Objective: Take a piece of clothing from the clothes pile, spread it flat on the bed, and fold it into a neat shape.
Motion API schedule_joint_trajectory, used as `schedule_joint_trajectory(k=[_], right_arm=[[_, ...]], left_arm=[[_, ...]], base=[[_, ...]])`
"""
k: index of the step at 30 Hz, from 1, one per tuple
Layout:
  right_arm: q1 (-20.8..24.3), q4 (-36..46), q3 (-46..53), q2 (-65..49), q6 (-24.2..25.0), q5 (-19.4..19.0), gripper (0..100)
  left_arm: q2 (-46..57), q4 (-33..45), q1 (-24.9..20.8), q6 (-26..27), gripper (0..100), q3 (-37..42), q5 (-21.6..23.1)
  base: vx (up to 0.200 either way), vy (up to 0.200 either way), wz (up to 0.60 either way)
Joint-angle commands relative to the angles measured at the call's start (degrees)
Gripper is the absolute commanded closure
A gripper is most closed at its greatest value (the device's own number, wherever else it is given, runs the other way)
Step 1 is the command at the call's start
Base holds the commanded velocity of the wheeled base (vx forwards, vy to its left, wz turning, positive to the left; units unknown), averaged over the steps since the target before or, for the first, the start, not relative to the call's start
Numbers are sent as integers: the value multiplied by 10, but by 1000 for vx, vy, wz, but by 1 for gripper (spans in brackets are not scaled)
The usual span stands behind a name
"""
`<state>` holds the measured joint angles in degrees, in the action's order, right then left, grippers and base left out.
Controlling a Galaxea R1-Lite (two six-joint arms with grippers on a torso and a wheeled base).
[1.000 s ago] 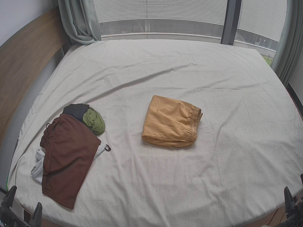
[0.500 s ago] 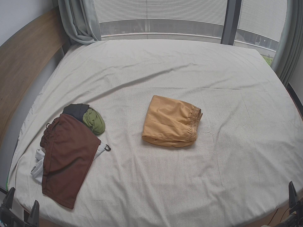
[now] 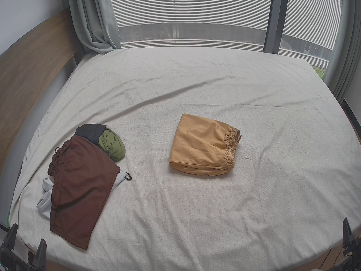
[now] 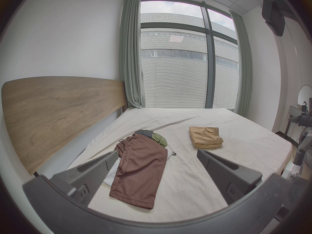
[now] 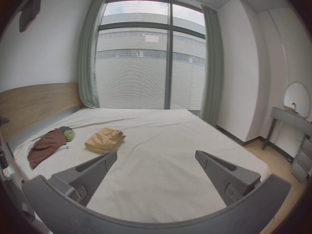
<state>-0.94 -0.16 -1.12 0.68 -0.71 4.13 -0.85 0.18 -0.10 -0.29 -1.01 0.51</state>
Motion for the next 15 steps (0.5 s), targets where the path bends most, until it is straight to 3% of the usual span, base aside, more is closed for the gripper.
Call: schedule_joint_trajectory(k=[1,5,15], right_arm=[[1,3,10,-7,20,-11,0],[2,2,10,-7,10,-32,0],[1,2,10,-7,7,-33,0]], left_arm=[[6,0,0,0,0,10,-1],[6,0,0,6,0,10,1],[6,0,0,6,0,10,1]], base=[[0,0,0],[0,0,0],[0,0,0]])
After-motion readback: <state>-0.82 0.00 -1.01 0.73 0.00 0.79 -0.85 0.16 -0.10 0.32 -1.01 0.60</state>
